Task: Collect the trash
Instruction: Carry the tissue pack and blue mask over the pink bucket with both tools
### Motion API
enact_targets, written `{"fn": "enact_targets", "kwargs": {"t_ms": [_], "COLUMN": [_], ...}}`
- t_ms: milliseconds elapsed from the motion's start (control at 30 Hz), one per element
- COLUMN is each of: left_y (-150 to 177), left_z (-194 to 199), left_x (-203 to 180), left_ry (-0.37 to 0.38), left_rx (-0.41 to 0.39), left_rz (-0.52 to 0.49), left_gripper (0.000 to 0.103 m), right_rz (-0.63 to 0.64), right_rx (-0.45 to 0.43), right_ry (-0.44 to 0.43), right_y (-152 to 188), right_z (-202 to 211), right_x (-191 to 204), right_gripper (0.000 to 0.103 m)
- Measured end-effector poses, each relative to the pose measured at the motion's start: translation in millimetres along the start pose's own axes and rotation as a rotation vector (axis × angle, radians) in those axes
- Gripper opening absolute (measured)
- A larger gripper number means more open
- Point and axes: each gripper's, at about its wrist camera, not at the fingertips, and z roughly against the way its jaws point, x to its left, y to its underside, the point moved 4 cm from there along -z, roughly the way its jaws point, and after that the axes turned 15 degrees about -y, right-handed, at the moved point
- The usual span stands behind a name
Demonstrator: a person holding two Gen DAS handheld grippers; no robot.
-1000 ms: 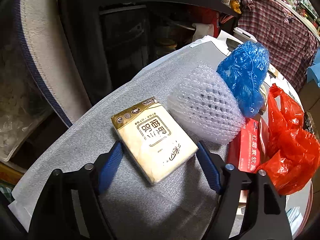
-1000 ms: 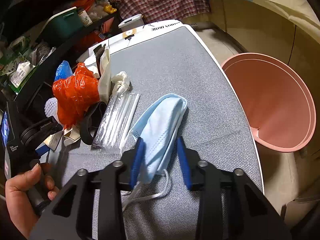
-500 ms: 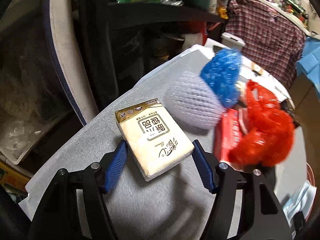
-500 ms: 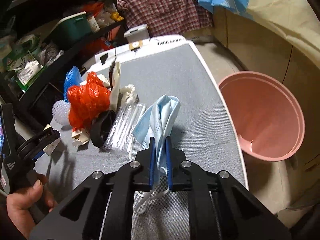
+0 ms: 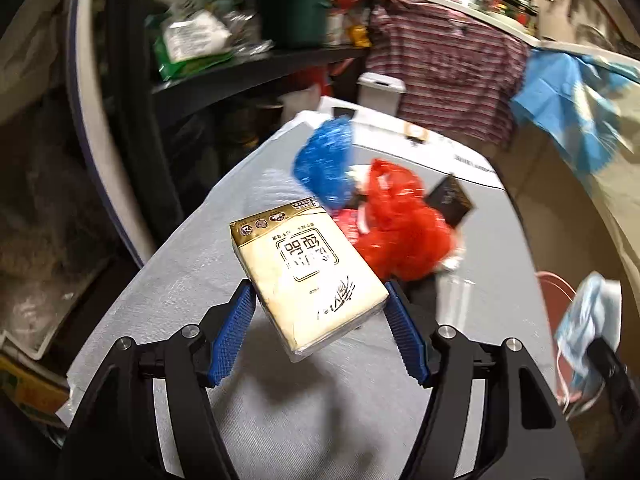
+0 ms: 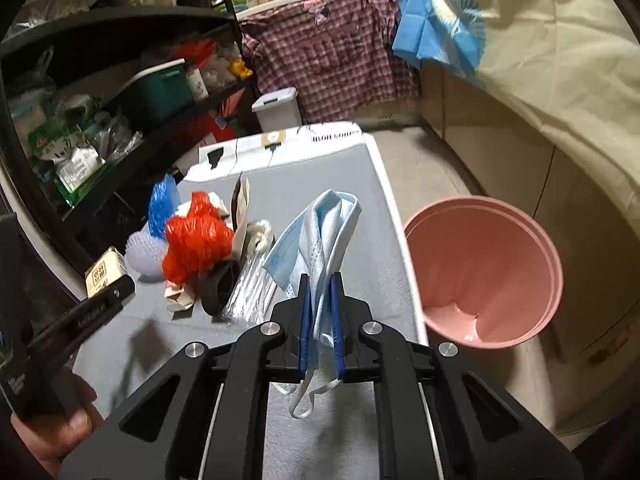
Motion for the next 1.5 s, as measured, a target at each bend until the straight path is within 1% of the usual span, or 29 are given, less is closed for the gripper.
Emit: {"fn": "enact_targets", "kwargs": {"t_ms": [167,300,400,500,600,700,800,833,933,1000,1033,1067,1133,1200,1267,1367,1433,1500], "left_y": [-4.3,-13.6,-20.7,-27.2,-30.0,-31.9,-33.7,-33.8,-35.5,-33.7,-32.5,-31.0,-27.6,-19.3,-9.4,4.1,11.3,11.9], "left_z": [29.2,50.1,65.8,82.3,92.5,101.7,109.4,110.8,116.2,118.0,118.7,119.1,119.0,115.1,106.2,91.6,84.6,81.0], "left_x": [-15.7,-28.0,-39.7,-54.3,-73.1,-95.3,-119.7,-125.9,-152.5,-166.3,-173.4,-184.3,-196.7,-208.0,-216.2,-225.7,-230.5,-235.8], "left_ry": [0.032,0.059,0.086,0.113,0.154,0.207,0.295,0.314,0.442,0.477,0.502,0.543,0.581,0.620,0.631,0.629,0.619,0.615], "left_rx": [-0.039,-0.064,-0.088,-0.130,-0.145,-0.161,-0.173,-0.176,-0.174,-0.189,-0.194,-0.195,-0.205,-0.220,-0.216,-0.181,-0.174,-0.171], "left_rz": [-0.075,-0.107,-0.145,-0.189,-0.230,-0.280,-0.329,-0.341,-0.376,-0.400,-0.413,-0.427,-0.440,-0.461,-0.467,-0.469,-0.482,-0.490], "left_gripper": [0.064,0.064,0.064,0.064,0.064,0.064,0.064,0.064,0.064,0.064,0.064,0.064,0.064,0.064,0.064,0.064,0.064,0.064], "right_rz": [-0.005,-0.012,0.006,0.013,0.005,-0.012,-0.018,-0.015,-0.013,-0.011,-0.003,0.000,-0.017,-0.047,-0.061,-0.079,-0.088,-0.089], "right_rx": [-0.020,-0.040,-0.049,-0.066,-0.084,-0.091,-0.091,-0.089,-0.082,-0.075,-0.076,-0.081,-0.088,-0.093,-0.061,-0.067,-0.057,-0.045], "right_ry": [0.007,0.007,0.010,0.015,0.030,0.054,0.089,0.100,0.127,0.140,0.150,0.154,0.152,0.151,0.169,0.173,0.169,0.164], "right_y": [-17.3,-30.3,-41.3,-53.7,-65.6,-75.6,-83.2,-85.7,-92.4,-96.4,-97.2,-97.2,-94.5,-84.8,-74.9,-73.9,-72.7,-72.9], "right_z": [21.8,38.1,49.6,63.9,77.0,86.5,94.5,95.8,96.7,92.1,89.6,87.4,84.4,78.7,70.0,69.2,66.1,61.8], "right_x": [-4.7,-8.2,-9.9,-19.8,-36.6,-60.7,-85.8,-92.8,-115.0,-128.2,-133.8,-138.1,-148.1,-160.7,-170.5,-178.0,-180.7,-180.8], "right_gripper": [0.010,0.010,0.010,0.010,0.010,0.010,0.010,0.010,0.010,0.010,0.010,0.010,0.010,0.010,0.010,0.010,0.010,0.010]}}
